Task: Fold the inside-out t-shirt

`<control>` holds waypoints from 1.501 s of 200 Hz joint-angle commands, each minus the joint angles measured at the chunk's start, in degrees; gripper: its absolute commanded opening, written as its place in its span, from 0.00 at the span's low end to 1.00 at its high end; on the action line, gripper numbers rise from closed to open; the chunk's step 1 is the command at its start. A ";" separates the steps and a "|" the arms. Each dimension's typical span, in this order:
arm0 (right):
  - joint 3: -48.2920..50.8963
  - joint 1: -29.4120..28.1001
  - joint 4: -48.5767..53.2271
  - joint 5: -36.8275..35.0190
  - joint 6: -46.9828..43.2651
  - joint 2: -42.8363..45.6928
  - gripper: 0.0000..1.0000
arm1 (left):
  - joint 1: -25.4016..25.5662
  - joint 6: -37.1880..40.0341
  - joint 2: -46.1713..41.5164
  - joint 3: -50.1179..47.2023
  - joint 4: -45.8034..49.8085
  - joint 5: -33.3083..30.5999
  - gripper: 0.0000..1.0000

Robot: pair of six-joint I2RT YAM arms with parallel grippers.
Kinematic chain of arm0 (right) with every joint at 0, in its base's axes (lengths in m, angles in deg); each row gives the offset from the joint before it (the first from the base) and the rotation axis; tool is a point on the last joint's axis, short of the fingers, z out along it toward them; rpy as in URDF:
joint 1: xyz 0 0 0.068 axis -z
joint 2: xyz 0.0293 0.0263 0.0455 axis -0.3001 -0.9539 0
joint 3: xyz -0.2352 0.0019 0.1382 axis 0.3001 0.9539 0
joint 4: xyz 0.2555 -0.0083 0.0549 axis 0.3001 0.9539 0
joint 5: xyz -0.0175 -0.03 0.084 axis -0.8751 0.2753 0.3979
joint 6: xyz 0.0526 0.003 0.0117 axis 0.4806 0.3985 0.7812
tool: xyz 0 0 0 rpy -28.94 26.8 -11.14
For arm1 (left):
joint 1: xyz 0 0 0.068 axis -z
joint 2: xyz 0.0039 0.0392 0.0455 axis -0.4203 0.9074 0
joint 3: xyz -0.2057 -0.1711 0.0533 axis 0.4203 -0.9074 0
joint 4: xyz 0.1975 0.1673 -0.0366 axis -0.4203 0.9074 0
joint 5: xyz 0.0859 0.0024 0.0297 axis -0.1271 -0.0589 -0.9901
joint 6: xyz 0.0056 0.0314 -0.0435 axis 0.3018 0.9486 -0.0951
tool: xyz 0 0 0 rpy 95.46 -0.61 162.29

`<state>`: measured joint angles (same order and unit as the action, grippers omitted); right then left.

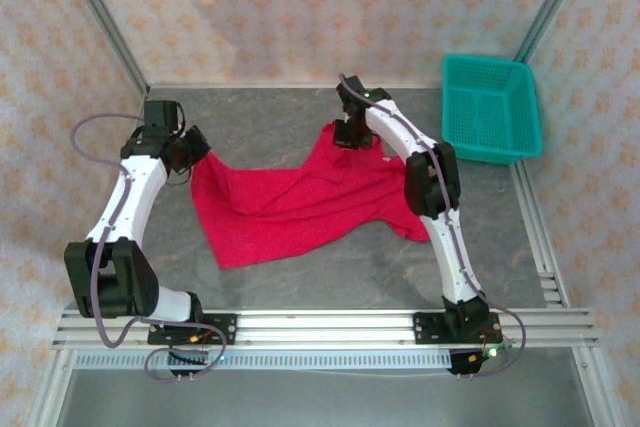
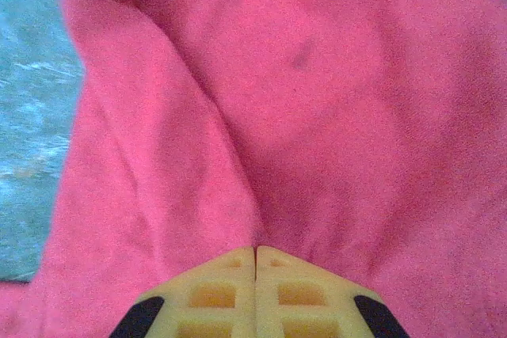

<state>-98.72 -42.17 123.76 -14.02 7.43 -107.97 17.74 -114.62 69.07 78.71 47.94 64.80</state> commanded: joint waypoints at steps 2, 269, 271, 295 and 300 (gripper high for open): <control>-4.18 0.35 4.36 -3.08 -1.10 6.97 0.00 | 0.44 1.08 -2.41 4.42 3.31 -1.38 0.00; -12.19 6.13 -1.52 -12.56 3.25 74.16 0.00 | -0.31 3.29 -25.91 53.09 13.14 -12.57 0.00; -12.33 6.11 -1.52 -12.59 3.16 74.16 0.00 | -0.34 3.34 -26.01 53.19 13.20 -12.57 0.00; -14.65 6.08 -1.78 -15.63 1.00 72.91 0.00 | -0.35 4.33 -25.86 53.22 12.87 -13.28 0.00; -15.03 6.10 -1.82 -16.34 0.51 72.20 0.00 | -0.33 4.44 -25.42 53.14 13.03 -13.27 0.00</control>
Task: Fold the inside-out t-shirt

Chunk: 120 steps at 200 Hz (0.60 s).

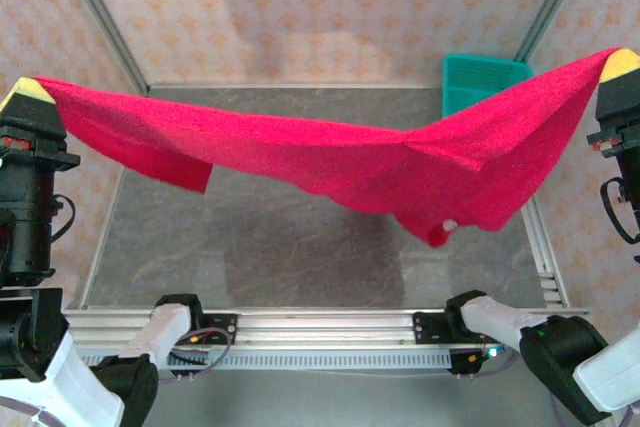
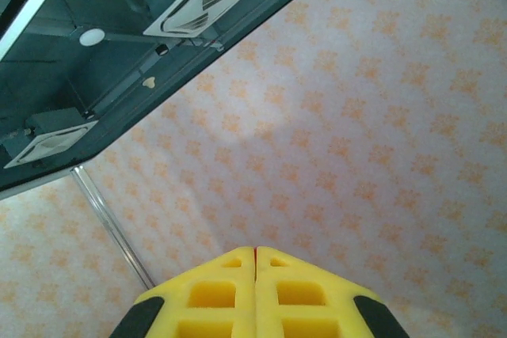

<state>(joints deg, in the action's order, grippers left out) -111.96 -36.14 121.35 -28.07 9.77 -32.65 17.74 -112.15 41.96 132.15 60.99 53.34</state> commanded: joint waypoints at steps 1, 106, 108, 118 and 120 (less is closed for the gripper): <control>-1.84 0.05 0.56 -2.44 -1.95 -3.20 0.00 | -0.35 1.97 1.77 -0.31 -0.05 -1.82 0.00; 6.94 0.52 -9.04 -7.41 -8.94 -38.55 0.00 | -0.12 -1.81 26.60 -32.57 -23.91 5.38 0.00; 7.15 0.60 -9.37 -7.31 -8.74 -39.47 0.00 | -0.17 -1.92 27.51 -32.87 -24.28 5.45 0.00; 7.98 0.98 -10.65 -6.47 -7.52 -44.41 0.00 | -0.12 -2.30 31.94 -33.43 -25.67 5.91 0.00; 8.03 1.07 -10.87 -6.35 -7.24 -45.51 0.00 | -0.08 -2.21 33.11 -33.44 -25.91 5.91 0.00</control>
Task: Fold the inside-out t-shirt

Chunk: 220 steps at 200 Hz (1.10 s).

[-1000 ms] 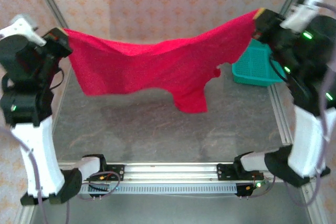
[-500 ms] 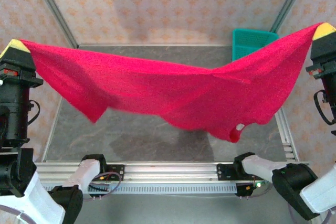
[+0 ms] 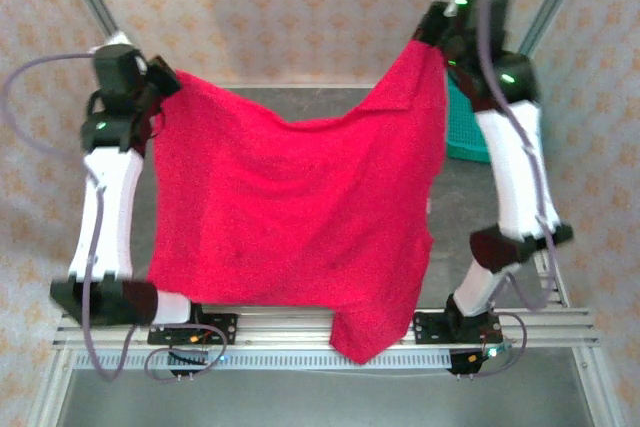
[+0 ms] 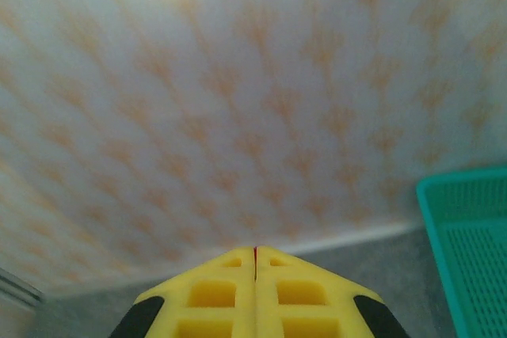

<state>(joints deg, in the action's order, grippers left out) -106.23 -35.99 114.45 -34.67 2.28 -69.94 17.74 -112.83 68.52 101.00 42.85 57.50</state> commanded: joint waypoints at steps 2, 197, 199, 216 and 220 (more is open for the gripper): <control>2.38 1.03 -4.15 0.35 0.59 -9.28 0.00 | -0.07 -1.65 7.59 -2.30 -8.00 1.76 0.00; 29.39 -2.09 -12.93 29.41 20.67 -21.31 0.60 | 6.39 -11.72 18.90 -21.08 -16.65 12.80 0.52; 30.86 -2.21 -13.95 29.61 20.99 -20.93 0.60 | 6.47 -11.71 18.94 -21.56 -16.73 12.65 0.52; 43.62 -2.38 -21.69 31.65 24.36 -16.94 0.59 | 6.48 -11.18 19.42 -25.39 -16.65 12.56 0.51; 46.42 -2.39 -23.08 31.80 24.93 -16.05 0.59 | 6.47 -10.95 19.43 -26.18 -16.40 12.19 0.51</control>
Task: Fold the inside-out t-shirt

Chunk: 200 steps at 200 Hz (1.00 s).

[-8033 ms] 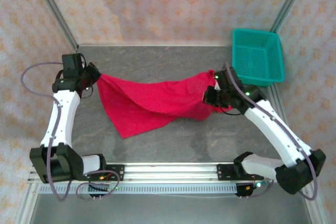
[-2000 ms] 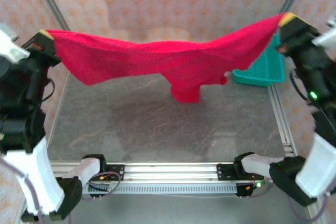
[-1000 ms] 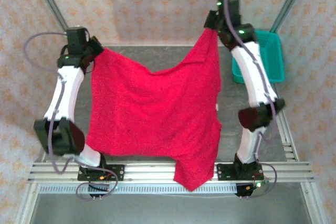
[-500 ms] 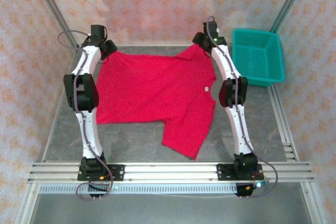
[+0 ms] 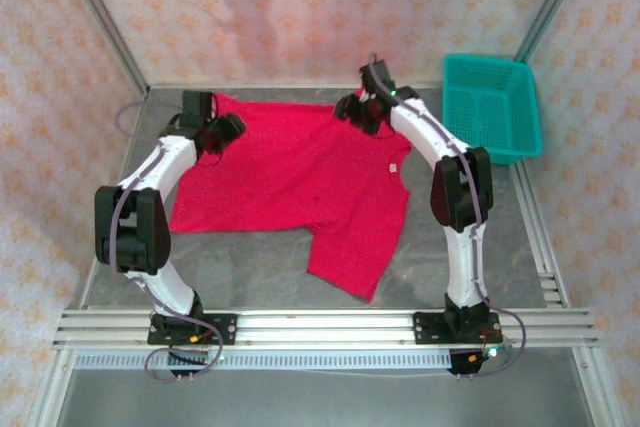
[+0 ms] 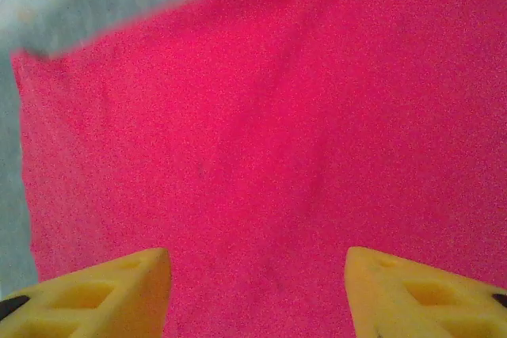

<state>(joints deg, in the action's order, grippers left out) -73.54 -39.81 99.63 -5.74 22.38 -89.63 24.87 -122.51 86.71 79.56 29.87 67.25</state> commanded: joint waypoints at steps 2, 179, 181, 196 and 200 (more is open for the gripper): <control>15.71 1.44 -9.20 2.81 5.28 4.38 0.59 | -0.68 -1.22 1.24 -5.15 -3.31 2.22 0.51; 39.79 2.79 -10.09 -6.03 4.01 29.44 0.56 | 4.02 1.69 -23.16 -19.85 3.45 -9.15 0.51; 39.52 2.52 -10.68 -5.46 4.55 28.75 0.56 | 4.03 1.81 -22.62 -19.59 3.17 -8.96 0.51; 37.93 0.30 -13.73 -1.84 7.96 24.10 0.57 | 4.03 1.90 -17.39 -17.08 2.45 -7.21 0.50; 37.90 -0.21 -14.52 -1.50 8.73 23.19 0.57 | 4.03 1.83 -16.26 -16.65 2.16 -6.72 0.50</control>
<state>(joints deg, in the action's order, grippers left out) -34.52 -36.64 91.50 -14.83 26.62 -59.31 29.00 -122.14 63.82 59.78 34.67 60.23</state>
